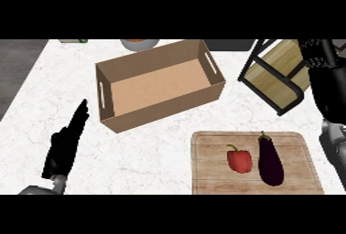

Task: Pick the bell pepper from the cutting board and place it in the cardboard box

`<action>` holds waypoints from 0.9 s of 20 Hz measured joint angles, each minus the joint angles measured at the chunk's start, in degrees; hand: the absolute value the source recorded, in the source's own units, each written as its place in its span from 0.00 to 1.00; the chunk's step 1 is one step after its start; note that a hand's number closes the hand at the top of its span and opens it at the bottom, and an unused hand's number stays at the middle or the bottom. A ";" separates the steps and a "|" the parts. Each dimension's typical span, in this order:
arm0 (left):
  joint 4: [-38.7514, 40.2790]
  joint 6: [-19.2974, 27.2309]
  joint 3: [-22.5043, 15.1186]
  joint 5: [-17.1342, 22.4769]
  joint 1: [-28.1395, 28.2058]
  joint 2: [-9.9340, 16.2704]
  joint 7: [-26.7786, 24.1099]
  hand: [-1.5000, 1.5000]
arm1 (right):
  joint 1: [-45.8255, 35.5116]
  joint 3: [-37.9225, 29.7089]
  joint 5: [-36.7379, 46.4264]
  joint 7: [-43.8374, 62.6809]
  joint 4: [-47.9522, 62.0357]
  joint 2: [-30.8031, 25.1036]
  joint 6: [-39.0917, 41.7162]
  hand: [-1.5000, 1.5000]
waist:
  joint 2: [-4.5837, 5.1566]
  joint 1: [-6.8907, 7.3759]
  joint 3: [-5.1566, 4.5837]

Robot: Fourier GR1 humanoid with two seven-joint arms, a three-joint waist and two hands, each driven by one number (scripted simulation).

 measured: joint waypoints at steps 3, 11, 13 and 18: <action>2.49 -0.43 2.73 -0.84 -0.93 1.94 -0.83 0.50 | 3.11 1.86 -1.02 -0.81 0.29 1.28 2.93 0.00 | -0.27 -0.68 -0.51; 6.61 0.51 7.69 -3.53 -0.85 7.99 -2.51 0.50 | 11.72 13.41 14.97 -8.41 2.69 -8.95 9.70 0.00 | -0.62 -1.04 -1.22; 7.12 -0.15 8.69 -3.22 -0.76 8.83 -2.87 0.50 | 16.55 13.48 14.02 -15.59 5.92 -8.17 9.41 0.00 | -0.44 -1.30 -1.02; 9.94 -1.21 10.27 -3.54 -2.85 8.78 -3.21 0.50 | 19.87 11.24 11.02 -33.46 14.93 -8.36 14.30 0.00 | -0.31 -1.30 -0.89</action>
